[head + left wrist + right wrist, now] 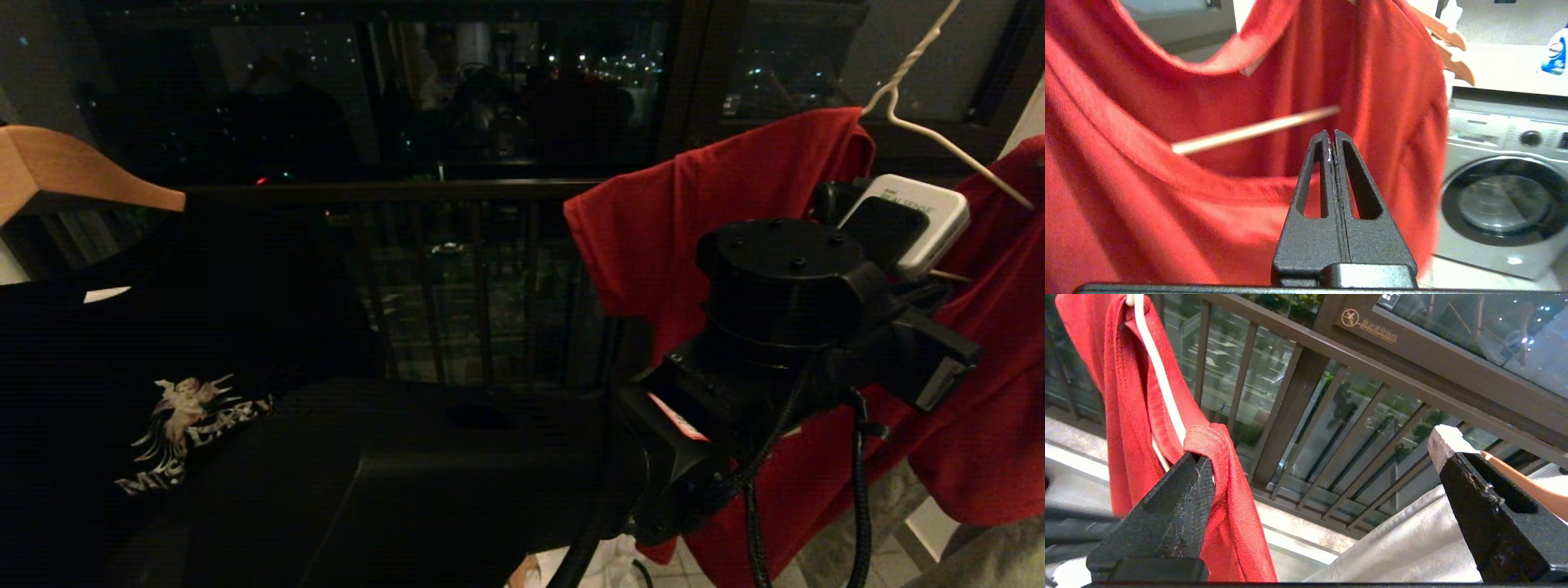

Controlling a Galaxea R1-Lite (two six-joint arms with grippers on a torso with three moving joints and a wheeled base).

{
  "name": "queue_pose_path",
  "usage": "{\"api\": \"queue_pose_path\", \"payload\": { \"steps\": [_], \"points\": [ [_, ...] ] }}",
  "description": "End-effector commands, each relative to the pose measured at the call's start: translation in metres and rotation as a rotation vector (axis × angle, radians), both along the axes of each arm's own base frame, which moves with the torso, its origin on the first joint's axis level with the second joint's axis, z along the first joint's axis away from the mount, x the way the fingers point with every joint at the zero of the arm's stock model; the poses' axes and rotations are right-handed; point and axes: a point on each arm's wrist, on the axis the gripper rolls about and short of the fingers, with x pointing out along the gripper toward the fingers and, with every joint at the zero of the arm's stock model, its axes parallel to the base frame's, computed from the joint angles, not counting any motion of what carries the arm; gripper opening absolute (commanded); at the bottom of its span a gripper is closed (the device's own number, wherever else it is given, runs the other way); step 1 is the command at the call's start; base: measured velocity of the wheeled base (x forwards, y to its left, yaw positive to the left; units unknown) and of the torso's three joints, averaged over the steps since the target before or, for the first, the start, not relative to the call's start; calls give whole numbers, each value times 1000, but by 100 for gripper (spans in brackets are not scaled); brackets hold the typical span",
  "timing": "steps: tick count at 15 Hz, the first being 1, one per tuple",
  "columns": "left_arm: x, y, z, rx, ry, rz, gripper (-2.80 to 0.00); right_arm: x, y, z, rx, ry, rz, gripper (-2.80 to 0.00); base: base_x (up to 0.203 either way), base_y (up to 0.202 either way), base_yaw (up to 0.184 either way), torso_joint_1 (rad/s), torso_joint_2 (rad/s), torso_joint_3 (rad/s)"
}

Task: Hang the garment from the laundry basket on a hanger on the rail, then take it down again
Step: Take the clothes off the clothes rack

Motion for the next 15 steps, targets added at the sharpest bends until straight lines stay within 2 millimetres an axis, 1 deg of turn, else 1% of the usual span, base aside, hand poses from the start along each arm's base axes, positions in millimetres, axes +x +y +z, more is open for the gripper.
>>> {"api": "queue_pose_path", "payload": {
  "steps": [1, 6, 8, 10, 13, 15],
  "points": [
    [-15, 2, 9, -18, 22, -36, -280, 5, -3, -1, 2, 8, 2, 0, 0, 0, 0, 0, 0, 0],
    [-26, -9, 4, -18, 29, -73, -280, 5, -2, -1, 2, 8, 5, 0, 0, 0, 0, 0, 0, 0],
    [-25, -15, 3, -30, 20, -79, -280, 2, -1, 0, -1, 3, 5, 0, 0, 0, 0, 0, 0, 0],
    [-25, -19, -3, -13, 9, -136, -280, -2, 1, 2, -2, -4, 5, 0, 0, 0, 0, 0, 0, 0],
    [-23, -22, -9, -1, -4, -180, -280, -6, 2, 3, -5, -11, 5, 0, 0, 0, 0, 0, 0, 0],
    [-16, -19, -9, 0, -11, -184, -280, -10, 4, 4, -9, -19, 9, 0, 0, 0, 0, 0, 0, 0]
  ]
}}
